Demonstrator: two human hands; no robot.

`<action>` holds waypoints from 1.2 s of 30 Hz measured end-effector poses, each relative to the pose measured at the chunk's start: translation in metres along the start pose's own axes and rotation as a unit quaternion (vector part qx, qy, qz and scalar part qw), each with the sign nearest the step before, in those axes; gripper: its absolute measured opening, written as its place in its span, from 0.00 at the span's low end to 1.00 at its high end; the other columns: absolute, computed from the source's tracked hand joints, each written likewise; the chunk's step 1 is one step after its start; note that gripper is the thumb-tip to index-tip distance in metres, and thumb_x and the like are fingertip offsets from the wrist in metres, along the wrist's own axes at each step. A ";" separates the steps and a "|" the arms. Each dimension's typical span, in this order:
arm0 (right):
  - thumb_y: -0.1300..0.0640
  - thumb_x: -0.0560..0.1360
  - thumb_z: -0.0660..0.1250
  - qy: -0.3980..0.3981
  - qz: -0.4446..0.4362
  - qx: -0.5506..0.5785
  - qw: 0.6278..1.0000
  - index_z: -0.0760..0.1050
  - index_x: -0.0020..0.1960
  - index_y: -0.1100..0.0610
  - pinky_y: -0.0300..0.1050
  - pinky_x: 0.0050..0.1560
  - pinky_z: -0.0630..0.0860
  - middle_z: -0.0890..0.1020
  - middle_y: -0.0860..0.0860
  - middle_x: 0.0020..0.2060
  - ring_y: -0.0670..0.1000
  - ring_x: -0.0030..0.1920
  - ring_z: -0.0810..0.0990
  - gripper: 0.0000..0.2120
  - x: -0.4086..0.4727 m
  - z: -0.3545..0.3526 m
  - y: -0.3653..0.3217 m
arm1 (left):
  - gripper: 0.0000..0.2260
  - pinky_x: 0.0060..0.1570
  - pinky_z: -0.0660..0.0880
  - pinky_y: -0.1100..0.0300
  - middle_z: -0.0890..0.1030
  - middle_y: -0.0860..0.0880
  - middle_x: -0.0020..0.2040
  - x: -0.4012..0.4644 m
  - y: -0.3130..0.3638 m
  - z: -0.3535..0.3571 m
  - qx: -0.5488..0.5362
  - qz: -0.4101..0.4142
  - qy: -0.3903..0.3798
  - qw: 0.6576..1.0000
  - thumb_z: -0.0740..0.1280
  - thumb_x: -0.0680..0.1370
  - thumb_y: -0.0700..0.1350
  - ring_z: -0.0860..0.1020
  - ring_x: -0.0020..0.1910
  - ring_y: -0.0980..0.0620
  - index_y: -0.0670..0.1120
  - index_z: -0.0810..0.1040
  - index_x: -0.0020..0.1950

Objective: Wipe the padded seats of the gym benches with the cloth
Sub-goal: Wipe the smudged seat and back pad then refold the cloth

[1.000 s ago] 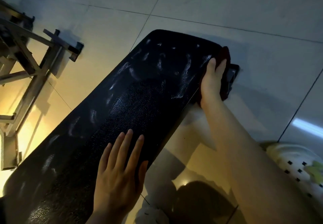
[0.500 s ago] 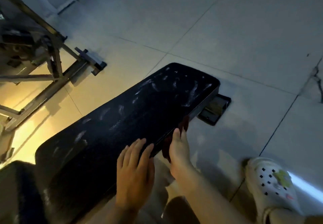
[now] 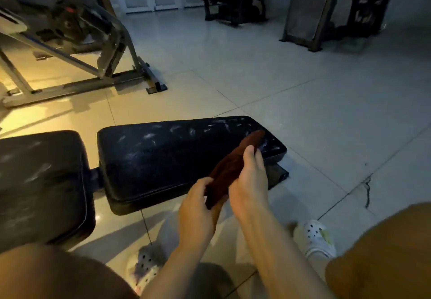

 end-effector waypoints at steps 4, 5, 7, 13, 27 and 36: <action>0.49 0.84 0.55 0.049 -0.029 -0.031 0.998 0.73 0.60 0.42 0.51 0.61 0.74 0.77 0.52 0.62 0.52 0.61 0.76 0.10 0.007 -0.020 -0.014 | 0.15 0.48 0.76 0.60 0.81 0.61 0.46 0.002 0.001 -0.006 0.025 0.019 -0.030 0.999 0.73 0.74 0.41 0.77 0.48 0.65 0.62 0.76 0.48; 0.50 0.84 0.56 0.066 -0.026 -0.048 0.996 0.73 0.54 0.41 0.54 0.66 0.72 0.78 0.52 0.61 0.53 0.62 0.76 0.08 0.013 -0.028 -0.016 | 0.17 0.47 0.75 0.63 0.80 0.62 0.45 0.004 -0.001 -0.004 0.026 0.012 -0.057 0.998 0.74 0.74 0.41 0.77 0.47 0.65 0.64 0.74 0.47; 0.50 0.83 0.58 0.090 -0.011 -0.071 0.993 0.74 0.50 0.41 0.59 0.68 0.70 0.78 0.52 0.61 0.54 0.63 0.76 0.08 0.026 -0.042 -0.019 | 0.17 0.47 0.77 0.62 0.79 0.60 0.46 0.008 -0.008 0.002 0.020 -0.020 -0.113 0.993 0.74 0.74 0.42 0.77 0.46 0.63 0.65 0.74 0.48; 0.50 0.83 0.58 0.063 0.057 0.017 0.996 0.70 0.71 0.49 0.48 0.51 0.74 0.78 0.52 0.60 0.51 0.53 0.78 0.17 0.084 -0.076 -0.015 | 0.15 0.48 0.77 0.62 0.77 0.51 0.51 0.030 -0.011 0.053 -0.097 -0.133 -0.250 0.954 0.69 0.77 0.49 0.79 0.46 0.58 0.63 0.70 0.59; 0.60 0.80 0.63 -0.040 0.080 0.026 0.996 0.78 0.59 0.57 0.55 0.61 0.76 0.82 0.59 0.56 0.57 0.58 0.81 0.10 0.137 -0.122 -0.090 | 0.18 0.58 0.74 0.60 0.76 0.60 0.56 0.074 0.023 0.161 -0.085 -0.032 -0.061 0.994 0.71 0.76 0.42 0.75 0.58 0.61 0.64 0.70 0.55; 0.58 0.79 0.65 -0.062 0.020 -0.086 0.994 0.78 0.53 0.57 0.49 0.54 0.78 0.83 0.54 0.50 0.52 0.53 0.81 0.05 0.172 -0.141 -0.122 | 0.10 0.37 0.74 0.63 0.76 0.57 0.41 0.065 0.028 0.190 0.078 -0.045 0.058 0.994 0.69 0.78 0.47 0.77 0.40 0.60 0.58 0.70 0.43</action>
Point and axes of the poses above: each hand's wrist, its own x-axis towards the middle knuckle, its own z-axis out of the palm, y = z × x, the point moved 2 cm from there along x, towards the middle knuckle
